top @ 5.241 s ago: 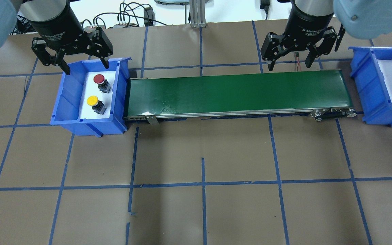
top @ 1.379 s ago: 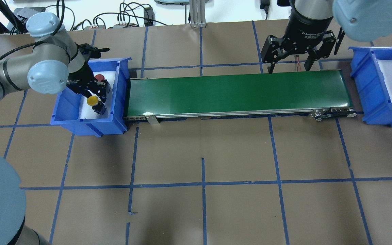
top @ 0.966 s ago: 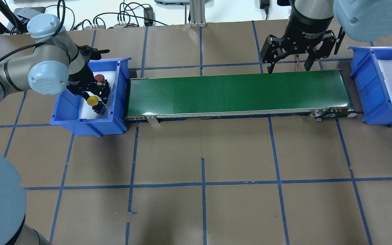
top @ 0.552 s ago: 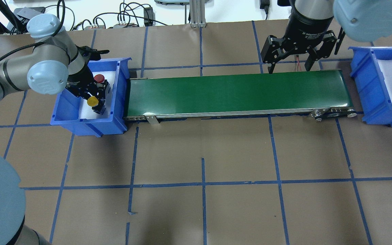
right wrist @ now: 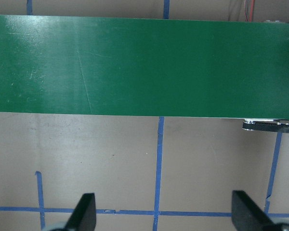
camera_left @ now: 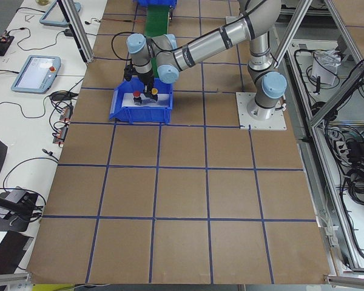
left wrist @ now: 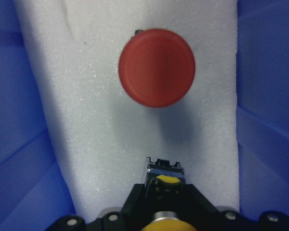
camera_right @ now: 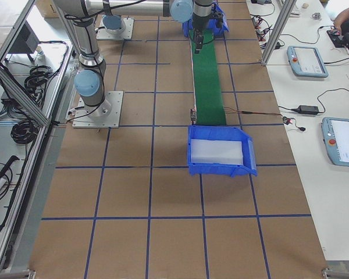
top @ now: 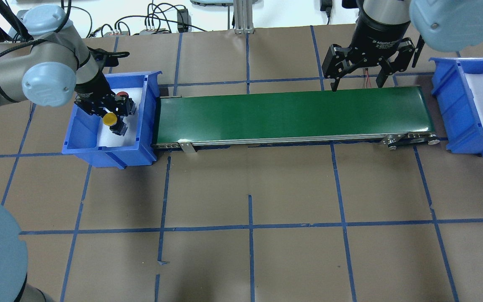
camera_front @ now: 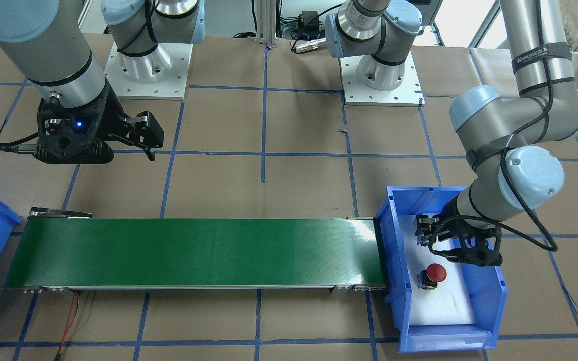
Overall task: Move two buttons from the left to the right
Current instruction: 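Carry the yellow button onto the conveyor start and release it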
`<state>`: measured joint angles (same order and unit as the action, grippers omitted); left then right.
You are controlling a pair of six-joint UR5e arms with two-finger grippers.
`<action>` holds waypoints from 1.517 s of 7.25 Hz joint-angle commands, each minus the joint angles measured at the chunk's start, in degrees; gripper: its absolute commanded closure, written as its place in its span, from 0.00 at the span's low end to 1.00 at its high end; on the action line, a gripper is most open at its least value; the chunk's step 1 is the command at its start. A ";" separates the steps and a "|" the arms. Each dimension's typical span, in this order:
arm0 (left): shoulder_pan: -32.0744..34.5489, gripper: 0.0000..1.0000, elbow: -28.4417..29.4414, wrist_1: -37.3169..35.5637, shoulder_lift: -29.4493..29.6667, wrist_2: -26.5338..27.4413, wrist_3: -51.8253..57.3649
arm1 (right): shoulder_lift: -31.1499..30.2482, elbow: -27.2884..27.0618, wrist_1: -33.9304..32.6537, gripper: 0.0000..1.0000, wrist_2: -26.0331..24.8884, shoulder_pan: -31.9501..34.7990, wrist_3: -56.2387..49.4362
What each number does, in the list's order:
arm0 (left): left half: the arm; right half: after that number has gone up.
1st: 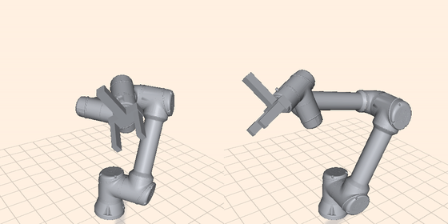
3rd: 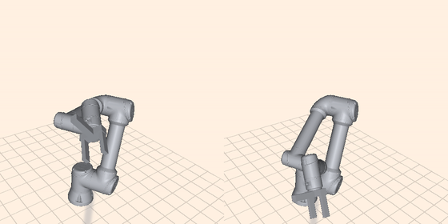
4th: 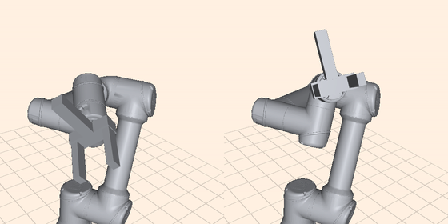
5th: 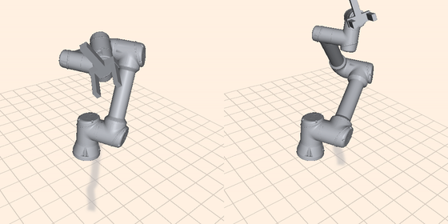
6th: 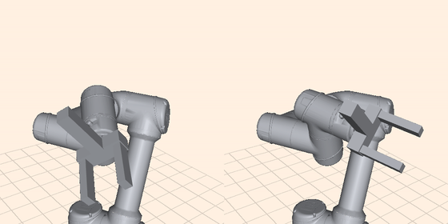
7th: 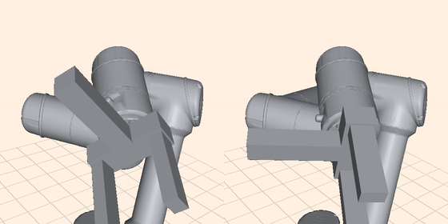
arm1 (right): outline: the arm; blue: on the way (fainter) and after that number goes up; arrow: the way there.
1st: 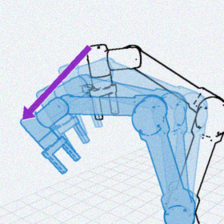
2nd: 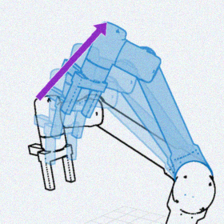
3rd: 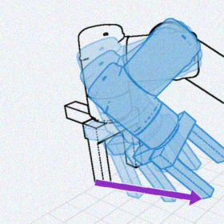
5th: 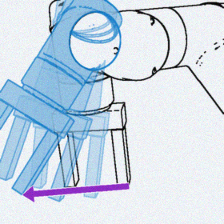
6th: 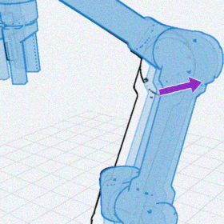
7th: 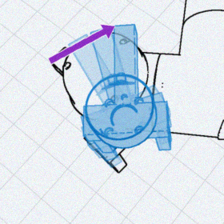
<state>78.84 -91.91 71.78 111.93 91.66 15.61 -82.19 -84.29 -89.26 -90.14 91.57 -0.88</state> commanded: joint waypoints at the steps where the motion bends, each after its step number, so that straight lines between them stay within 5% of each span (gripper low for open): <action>1: 0.09 0.67 9.33 10.34 0.21 -0.25 -1.80 | 0.01 0.00 0.05 0.00 0.05 -0.08 0.00; 3: 4.45 0.67 15.60 15.40 1.18 -0.61 -1.89 | -0.08 0.00 0.05 0.00 -0.04 -0.17 0.00; 8: 14.49 0.67 17.38 11.72 7.59 -4.38 -25.49 | -0.17 -0.09 0.23 0.00 0.05 0.01 0.09; 11: 15.55 0.66 17.55 9.35 11.37 -4.30 -30.11 | 0.01 -0.09 0.05 0.00 -0.13 -0.17 0.00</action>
<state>93.94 -74.36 81.75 121.66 87.32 -13.25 -82.21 -84.37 -89.13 -90.12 91.47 -0.85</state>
